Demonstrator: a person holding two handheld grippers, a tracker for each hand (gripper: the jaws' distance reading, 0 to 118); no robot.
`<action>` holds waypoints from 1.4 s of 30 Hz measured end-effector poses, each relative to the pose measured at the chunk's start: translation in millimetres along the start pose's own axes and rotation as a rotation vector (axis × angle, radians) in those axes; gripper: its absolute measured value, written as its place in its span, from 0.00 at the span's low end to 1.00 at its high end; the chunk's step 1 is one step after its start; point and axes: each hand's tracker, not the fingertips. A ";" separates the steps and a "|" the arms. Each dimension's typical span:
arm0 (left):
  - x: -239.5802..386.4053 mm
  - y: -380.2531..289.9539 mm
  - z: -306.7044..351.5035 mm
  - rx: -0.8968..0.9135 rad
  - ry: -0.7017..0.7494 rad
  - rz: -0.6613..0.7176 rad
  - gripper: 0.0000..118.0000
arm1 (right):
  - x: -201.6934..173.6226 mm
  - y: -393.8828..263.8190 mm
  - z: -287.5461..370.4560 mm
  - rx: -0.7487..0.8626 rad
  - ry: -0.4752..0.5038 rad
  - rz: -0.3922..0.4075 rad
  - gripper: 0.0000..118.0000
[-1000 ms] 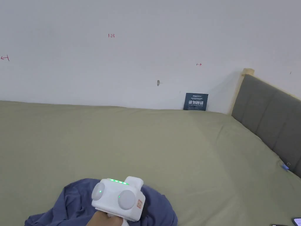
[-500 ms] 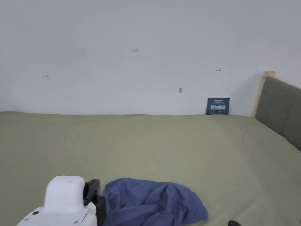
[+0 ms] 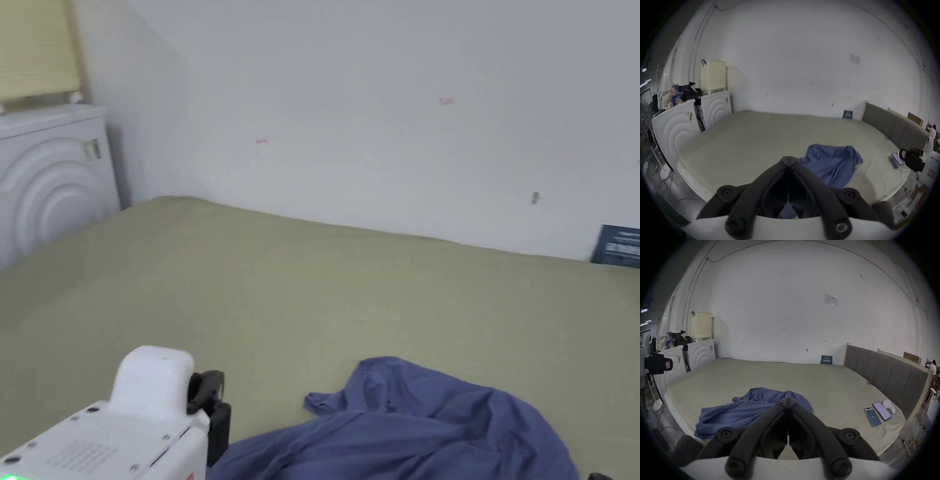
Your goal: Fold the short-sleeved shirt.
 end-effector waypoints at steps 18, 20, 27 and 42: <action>-79.0 -80.1 -205.8 -0.582 -0.050 0.113 0.72 | -15.2 -31.2 -63.1 -0.170 0.045 0.007 0.02; -75.6 -87.3 -225.3 -0.658 -0.089 0.101 1.00 | -15.6 -33.8 -67.0 -0.185 0.043 0.002 0.02; -72.6 -101.4 -277.9 -0.666 0.068 -0.002 0.89 | -17.1 -42.8 -77.4 -0.239 0.049 -0.007 0.02; -73.4 -102.1 -256.6 -0.639 -0.001 -0.019 0.01 | 58.5 -31.7 -155.9 -0.351 -0.006 0.005 0.02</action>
